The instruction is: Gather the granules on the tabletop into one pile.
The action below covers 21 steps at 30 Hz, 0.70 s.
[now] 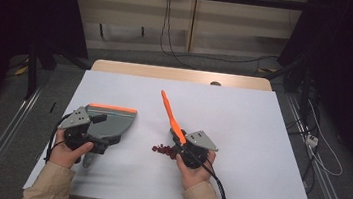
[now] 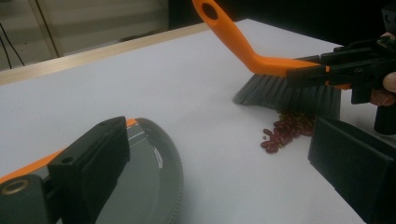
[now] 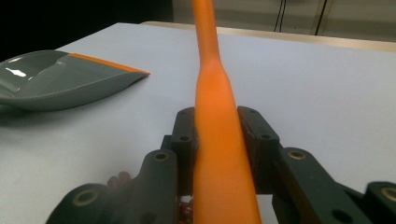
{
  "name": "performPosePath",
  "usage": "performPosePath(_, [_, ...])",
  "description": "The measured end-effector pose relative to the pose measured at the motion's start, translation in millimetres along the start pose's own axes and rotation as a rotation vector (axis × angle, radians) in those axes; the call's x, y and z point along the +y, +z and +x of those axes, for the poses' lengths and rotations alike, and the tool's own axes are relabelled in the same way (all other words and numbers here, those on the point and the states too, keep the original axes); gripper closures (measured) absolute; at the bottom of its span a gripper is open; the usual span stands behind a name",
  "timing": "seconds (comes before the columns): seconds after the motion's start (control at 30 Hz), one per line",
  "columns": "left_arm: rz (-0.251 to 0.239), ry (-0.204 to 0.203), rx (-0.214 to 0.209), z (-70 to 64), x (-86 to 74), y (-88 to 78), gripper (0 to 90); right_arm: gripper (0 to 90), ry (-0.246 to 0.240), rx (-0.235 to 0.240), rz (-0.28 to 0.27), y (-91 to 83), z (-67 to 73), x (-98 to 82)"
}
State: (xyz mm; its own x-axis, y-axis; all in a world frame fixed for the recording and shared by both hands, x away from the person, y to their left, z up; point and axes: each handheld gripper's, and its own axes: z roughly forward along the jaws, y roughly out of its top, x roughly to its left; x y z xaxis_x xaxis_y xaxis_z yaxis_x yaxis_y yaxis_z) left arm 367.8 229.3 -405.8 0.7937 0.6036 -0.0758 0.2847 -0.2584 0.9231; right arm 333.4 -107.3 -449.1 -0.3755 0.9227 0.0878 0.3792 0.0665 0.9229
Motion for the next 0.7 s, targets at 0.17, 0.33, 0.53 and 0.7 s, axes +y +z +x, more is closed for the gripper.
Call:
performPosePath(0.17, [-0.001, -0.005, -0.001, -0.8, -0.1, 0.0, 5.5, 70.0, -0.005, 0.011, -0.005, 0.0, 5.6, -1.8])
performPosePath(0.33, [0.0, -0.005, -0.002, -0.7, -0.1, 0.1, 5.5, 69.9, 0.001, 0.003, -0.016, 2.2, 11.1, -2.8])
performPosePath(0.53, [0.0, -0.005, -0.001, -0.6, -0.1, 0.0, 5.5, 70.0, 0.002, 0.019, -0.019, 4.6, 17.2, -2.2])
performPosePath(0.7, [-0.001, -0.006, 0.001, -0.4, -0.1, -0.5, 5.5, 70.0, 0.008, 0.023, -0.021, 6.4, 18.0, -1.8])
